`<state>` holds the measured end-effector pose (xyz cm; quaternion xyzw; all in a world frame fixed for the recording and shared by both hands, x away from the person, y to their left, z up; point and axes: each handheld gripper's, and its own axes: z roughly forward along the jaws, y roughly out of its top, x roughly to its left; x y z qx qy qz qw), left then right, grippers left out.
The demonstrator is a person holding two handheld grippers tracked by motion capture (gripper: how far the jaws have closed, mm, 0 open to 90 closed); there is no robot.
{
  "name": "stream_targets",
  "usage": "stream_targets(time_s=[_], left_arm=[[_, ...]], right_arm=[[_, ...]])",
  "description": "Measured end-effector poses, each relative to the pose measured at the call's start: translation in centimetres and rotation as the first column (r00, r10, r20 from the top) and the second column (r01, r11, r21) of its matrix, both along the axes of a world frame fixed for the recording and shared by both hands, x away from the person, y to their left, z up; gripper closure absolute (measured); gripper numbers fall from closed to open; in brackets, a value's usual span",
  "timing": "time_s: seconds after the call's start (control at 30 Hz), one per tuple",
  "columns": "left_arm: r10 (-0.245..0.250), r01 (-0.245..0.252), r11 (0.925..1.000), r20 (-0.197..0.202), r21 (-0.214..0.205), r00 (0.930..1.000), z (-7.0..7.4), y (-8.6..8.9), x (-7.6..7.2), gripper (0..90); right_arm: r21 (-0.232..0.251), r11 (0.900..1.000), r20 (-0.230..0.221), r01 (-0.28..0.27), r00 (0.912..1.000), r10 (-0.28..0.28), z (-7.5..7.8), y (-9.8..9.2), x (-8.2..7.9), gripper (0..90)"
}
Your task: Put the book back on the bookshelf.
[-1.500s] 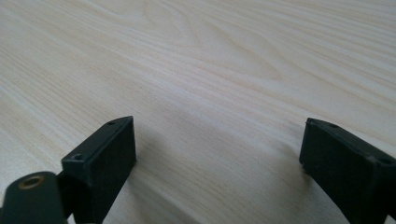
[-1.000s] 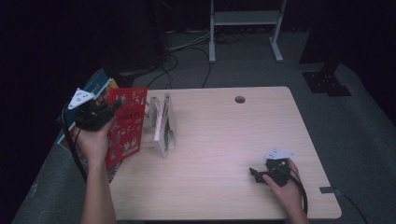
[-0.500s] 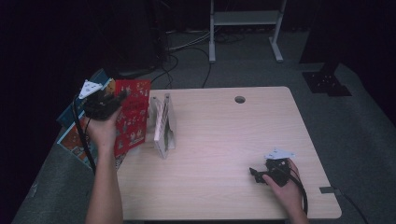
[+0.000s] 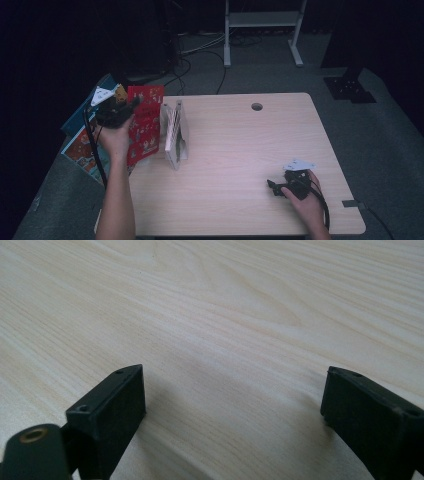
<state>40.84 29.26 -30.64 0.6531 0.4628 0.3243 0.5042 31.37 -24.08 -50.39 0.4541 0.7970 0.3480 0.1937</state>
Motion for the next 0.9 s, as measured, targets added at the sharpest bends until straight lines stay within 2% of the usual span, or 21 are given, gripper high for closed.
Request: stream_targets(time_s=[0.33, 0.47, 0.8, 0.9], left_arm=[[0.002, -0.001, 0.9995, -0.037, 0.032, 0.9993, 0.2, 0.2, -1.6, 79.6], [0.013, -0.012, 0.9997, -0.049, 0.022, 0.9987, 0.1, 0.4, -2.4, 79.6], [0.024, -0.024, 0.9997, -0.040, 0.010, 0.9989, -0.6, 0.7, -4.1, 79.4], [0.021, -0.021, 0.9997, -0.049, 0.009, 0.9986, -0.8, 0.7, -4.3, 79.3]], right_arm=[[-0.002, 1.0000, 0.002, -0.002, 1.0000, 0.002, 0.0, 0.0, 0.0, 9.8], [-0.001, 1.0000, 0.001, -0.001, 1.0000, 0.001, 0.0, 0.0, 0.0, 9.9], [-0.001, 1.0000, 0.000, -0.001, 1.0000, 0.001, 0.0, 0.0, 0.0, 9.9], [-0.001, 1.0000, 0.000, -0.001, 1.0000, 0.001, 0.0, 0.0, 0.0, 9.9]])
